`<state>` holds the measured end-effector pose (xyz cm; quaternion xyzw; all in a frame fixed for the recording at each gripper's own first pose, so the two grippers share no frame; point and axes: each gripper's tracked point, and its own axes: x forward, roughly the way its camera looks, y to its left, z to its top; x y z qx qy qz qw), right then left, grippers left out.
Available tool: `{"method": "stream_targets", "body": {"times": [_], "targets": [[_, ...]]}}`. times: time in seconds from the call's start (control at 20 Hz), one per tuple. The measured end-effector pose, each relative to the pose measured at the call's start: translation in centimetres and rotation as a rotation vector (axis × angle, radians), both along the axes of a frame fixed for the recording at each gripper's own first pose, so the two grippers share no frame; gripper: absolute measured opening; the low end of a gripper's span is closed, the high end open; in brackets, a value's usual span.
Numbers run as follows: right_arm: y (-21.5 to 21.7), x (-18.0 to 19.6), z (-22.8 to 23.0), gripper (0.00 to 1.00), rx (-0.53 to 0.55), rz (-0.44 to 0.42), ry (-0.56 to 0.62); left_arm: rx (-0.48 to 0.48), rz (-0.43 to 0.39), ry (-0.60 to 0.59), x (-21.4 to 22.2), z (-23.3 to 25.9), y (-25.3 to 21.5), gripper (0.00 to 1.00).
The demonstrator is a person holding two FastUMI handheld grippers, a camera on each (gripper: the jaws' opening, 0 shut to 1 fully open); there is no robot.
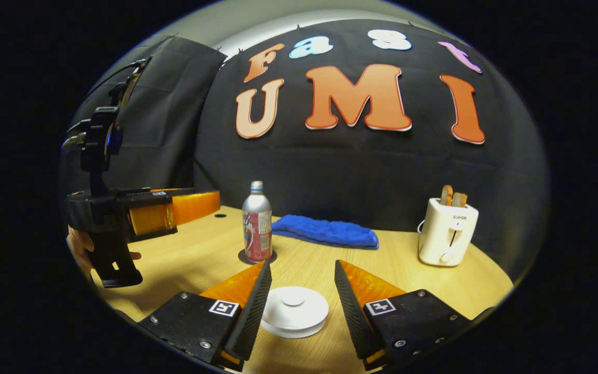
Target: Open the teacup lid with one hand, grasp the water bottle and pour water into the teacup with the other hand; after pouring, place the water bottle on the coaster and then close the teacup lid.
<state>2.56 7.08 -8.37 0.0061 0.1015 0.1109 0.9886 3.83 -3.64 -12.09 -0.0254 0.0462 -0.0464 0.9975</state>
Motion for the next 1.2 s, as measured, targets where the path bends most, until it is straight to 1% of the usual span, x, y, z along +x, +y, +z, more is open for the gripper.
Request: {"method": "stream_targets", "body": {"times": [0.15, 0.2, 0.25, 0.3, 0.4, 0.5, 0.55, 0.6, 0.65, 0.7, 0.75, 0.8, 0.85, 1.1, 1.15, 1.2], "targets": [[-1.9, -0.3, 3.3, 0.78, 0.006, -0.054, -0.076, 0.020, 0.028, -0.049, -0.9, 1.9, 0.5, 0.99], [-2.7, -0.3, 4.5, 0.80, 0.010, -0.073, -0.106, 0.021, 0.033, -0.068, -1.3, 2.5, 0.5, 0.96], [-3.2, -0.5, 5.4, 0.80, 0.016, -0.087, -0.129, 0.025, 0.041, -0.082, -1.7, 3.0, 0.7, 0.96], [-3.9, -0.7, 6.0, 0.80, 0.020, -0.101, -0.146, 0.028, 0.047, -0.095, -1.9, 3.3, 0.7, 1.00], [-5.3, -1.0, 7.2, 0.80, 0.015, -0.134, -0.171, 0.025, 0.053, -0.113, -2.8, 4.0, 0.8, 1.00], [-6.6, -1.5, 8.1, 0.80, 0.007, -0.163, -0.193, 0.020, 0.063, -0.121, -3.4, 4.3, 0.9, 0.96], [-6.9, -1.8, 8.4, 0.80, 0.004, -0.174, -0.201, 0.017, 0.069, -0.124, -3.9, 4.5, 1.0, 0.99], [-7.3, -2.0, 8.9, 0.80, 0.004, -0.183, -0.212, 0.014, 0.073, -0.130, -4.0, 4.6, 1.2, 0.96], [-7.6, -2.3, 9.1, 0.80, 0.004, -0.191, -0.218, 0.015, 0.078, -0.135, -4.3, 4.7, 1.3, 0.99], [-7.8, -2.6, 9.4, 0.80, 0.006, -0.196, -0.223, 0.020, 0.085, -0.141, -4.7, 4.8, 1.6, 0.99], [-8.0, -2.8, 9.6, 0.80, 0.005, -0.202, -0.227, 0.028, 0.092, -0.147, -5.0, 5.1, 1.9, 0.96], [-8.2, -3.0, 9.7, 0.80, 0.003, -0.205, -0.231, 0.036, 0.102, -0.151, -5.1, 5.3, 2.2, 1.00], [-8.4, -3.1, 9.9, 0.80, -0.001, -0.211, -0.237, 0.040, 0.111, -0.158, -5.3, 5.4, 2.6, 0.99], [-8.9, -3.4, 10.4, 0.80, -0.007, -0.225, -0.251, 0.058, 0.137, -0.187, -6.1, 6.0, 3.7, 1.00], [-8.9, -3.5, 10.5, 0.80, -0.006, -0.223, -0.253, 0.057, 0.142, -0.190, -6.2, 6.1, 3.8, 0.99], [-9.0, -3.4, 10.5, 0.80, -0.007, -0.224, -0.254, 0.057, 0.146, -0.189, -6.3, 6.0, 4.1, 1.00]]}}
